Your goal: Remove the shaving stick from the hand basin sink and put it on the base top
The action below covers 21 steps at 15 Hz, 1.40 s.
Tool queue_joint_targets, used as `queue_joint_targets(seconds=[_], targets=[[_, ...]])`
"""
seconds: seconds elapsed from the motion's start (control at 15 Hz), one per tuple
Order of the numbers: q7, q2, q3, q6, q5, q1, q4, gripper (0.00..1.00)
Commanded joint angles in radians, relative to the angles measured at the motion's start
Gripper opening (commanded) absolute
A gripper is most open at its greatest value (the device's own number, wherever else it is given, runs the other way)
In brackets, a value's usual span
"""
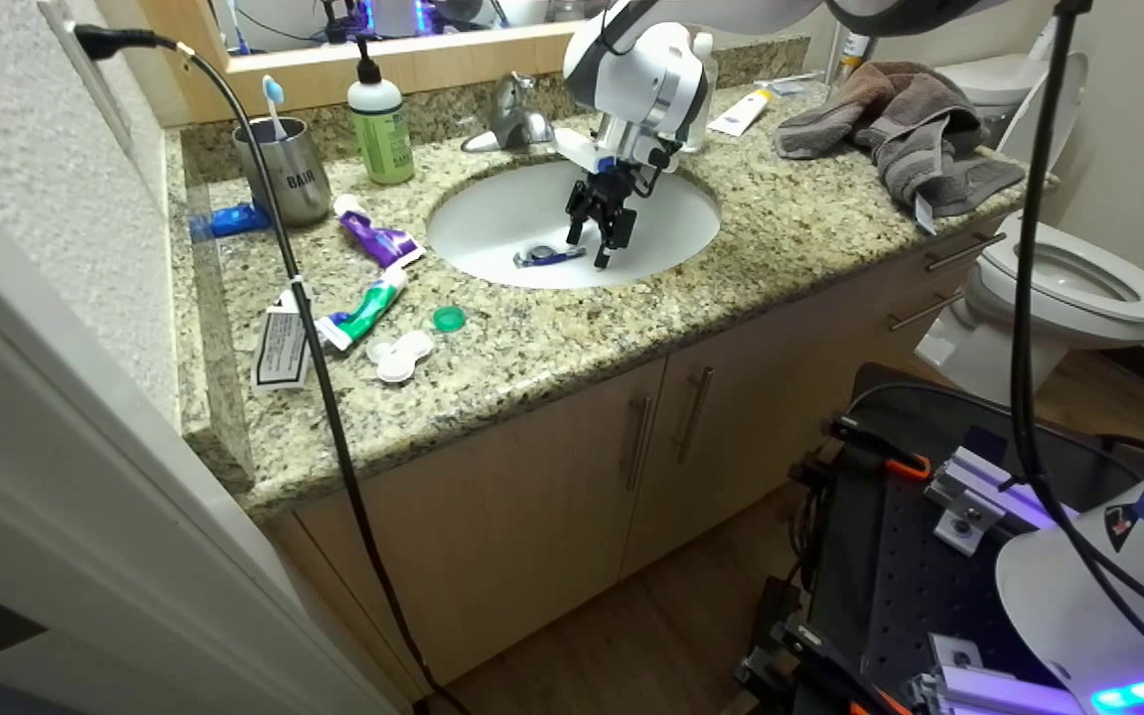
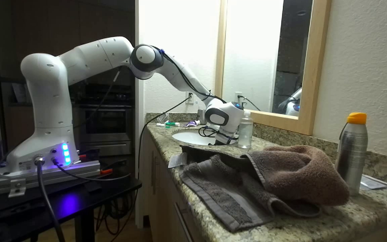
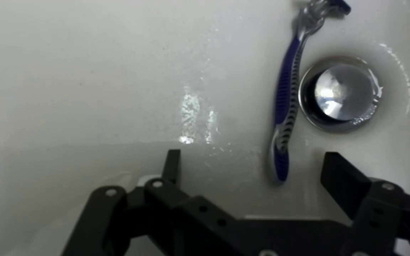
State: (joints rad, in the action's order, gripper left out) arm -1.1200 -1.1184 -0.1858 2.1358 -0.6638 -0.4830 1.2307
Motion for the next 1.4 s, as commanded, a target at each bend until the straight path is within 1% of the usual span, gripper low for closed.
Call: queue_joint_targets(seconds=[0.0,0.07,0.13,0.4,0.53,0.73,0.93,1.07,1.13,1.33], targets=[[0.011,-0.045,0.030,-0.045,-0.010,-0.055,-0.101,1.00],[0.005,-0.052,0.032,-0.057,-0.007,-0.061,-0.123,1.00],[0.000,-0.018,0.010,-0.018,0.000,-0.027,-0.052,1.00],[-0.001,-0.020,0.009,-0.019,0.000,-0.027,-0.058,1.00],[-0.013,-0.035,0.016,-0.050,0.015,-0.040,-0.085,1.00],[-0.049,-0.057,0.010,-0.088,0.029,-0.047,-0.120,1.00],[-0.095,-0.094,0.003,-0.183,0.071,-0.057,-0.178,1.00],[-0.099,-0.100,-0.001,-0.220,0.110,-0.058,-0.196,1.00],[-0.085,-0.064,0.004,-0.163,0.075,-0.045,-0.138,1.00],[-0.086,-0.072,0.003,-0.187,0.091,-0.048,-0.157,1.00]])
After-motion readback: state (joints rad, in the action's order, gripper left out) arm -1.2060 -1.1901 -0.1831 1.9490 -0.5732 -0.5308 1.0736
